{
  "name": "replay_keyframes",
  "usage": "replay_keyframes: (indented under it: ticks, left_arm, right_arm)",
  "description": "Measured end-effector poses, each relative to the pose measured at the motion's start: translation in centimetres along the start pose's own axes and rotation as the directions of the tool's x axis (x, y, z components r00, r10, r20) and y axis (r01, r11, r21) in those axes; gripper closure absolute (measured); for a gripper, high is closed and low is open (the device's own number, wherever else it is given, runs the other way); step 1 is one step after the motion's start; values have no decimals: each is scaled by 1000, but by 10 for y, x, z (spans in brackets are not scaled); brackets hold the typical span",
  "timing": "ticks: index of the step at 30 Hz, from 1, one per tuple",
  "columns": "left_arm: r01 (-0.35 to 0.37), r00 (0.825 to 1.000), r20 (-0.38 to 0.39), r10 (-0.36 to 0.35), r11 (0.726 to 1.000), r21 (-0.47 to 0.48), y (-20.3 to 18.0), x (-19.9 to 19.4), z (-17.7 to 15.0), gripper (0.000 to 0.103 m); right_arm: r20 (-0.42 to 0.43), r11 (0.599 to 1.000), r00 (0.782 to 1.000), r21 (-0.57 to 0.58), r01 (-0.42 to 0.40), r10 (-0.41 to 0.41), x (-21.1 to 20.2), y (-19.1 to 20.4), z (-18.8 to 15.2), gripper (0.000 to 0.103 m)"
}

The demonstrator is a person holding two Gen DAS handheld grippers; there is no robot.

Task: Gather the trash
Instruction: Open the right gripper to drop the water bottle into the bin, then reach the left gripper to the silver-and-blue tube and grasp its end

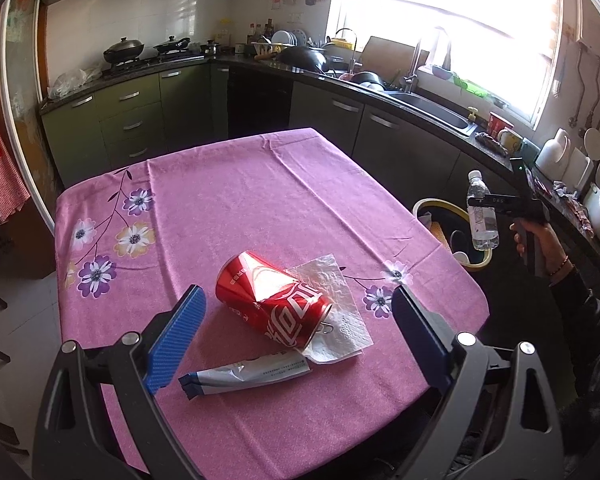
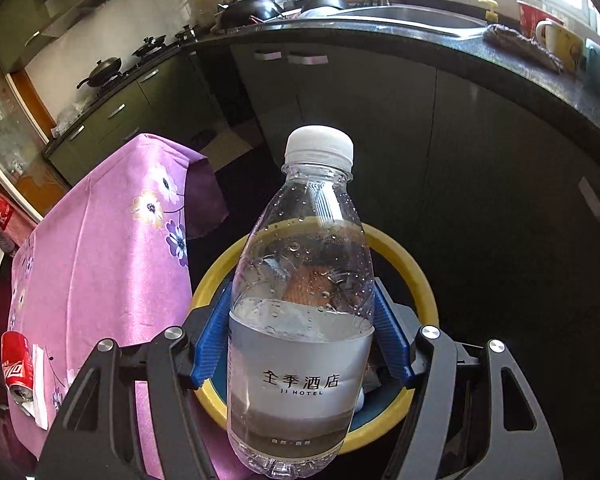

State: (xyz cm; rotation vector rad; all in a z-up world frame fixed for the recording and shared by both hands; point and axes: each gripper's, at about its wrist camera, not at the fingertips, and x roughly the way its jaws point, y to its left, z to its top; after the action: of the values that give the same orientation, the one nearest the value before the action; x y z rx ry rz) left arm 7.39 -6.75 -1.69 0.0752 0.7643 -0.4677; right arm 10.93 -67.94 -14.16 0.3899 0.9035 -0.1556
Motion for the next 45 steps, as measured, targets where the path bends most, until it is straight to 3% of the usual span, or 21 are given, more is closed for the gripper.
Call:
replay_keyframes:
  ticks: [2,8,17,21,25,27,30,34,36,40,45]
  left_arm:
    - [3,1000,-6,-3,1000,1,-3,4,2,13]
    - [15,1000,-24,-14,1000,26,-11,11,2,13]
    - [13,999,-40,-13,1000,-24,6,12,-5,13]
    - [14,999,-46,-15,999,-29,14,8,-10,13]
    - [45,998,-56,-40,994,104,13,6,-15,13]
    - [76,995,-79,-59,968,238,9,9,-19,13]
    - [126,984,-165,-63,906,404,4,24,-31,13]
    - [205,958,-277,-75,853,480,7,51,-46,13]
    - [223,948,-311,-71,846,484,14,64,-51,16]
    - [272,919,-386,-84,842,465,28,88,-58,34]
    - [282,901,-426,-75,850,445,43,104,-64,45]
  right_arm:
    - [12,1000,1000,14,-14,14,4,-2,0,20]
    - [74,998,996,40,-43,40,-17,-3,-5,20]
    - [157,989,976,-35,-146,150,-70,47,-60,19]
    - [154,973,962,-88,-215,226,-79,77,-77,18]
    - [127,956,952,-133,-261,278,-81,98,-82,18]
    - [116,949,949,-152,-276,294,-81,108,-84,18]
    - [97,942,946,-163,-292,309,-79,119,-87,18]
    - [70,935,942,-161,-315,329,-75,131,-96,17]
    - [55,931,937,-154,-332,344,-73,135,-101,17]
    - [28,926,936,-156,-343,352,-70,143,-107,17]
    - [17,922,932,-153,-357,363,-70,150,-110,17]
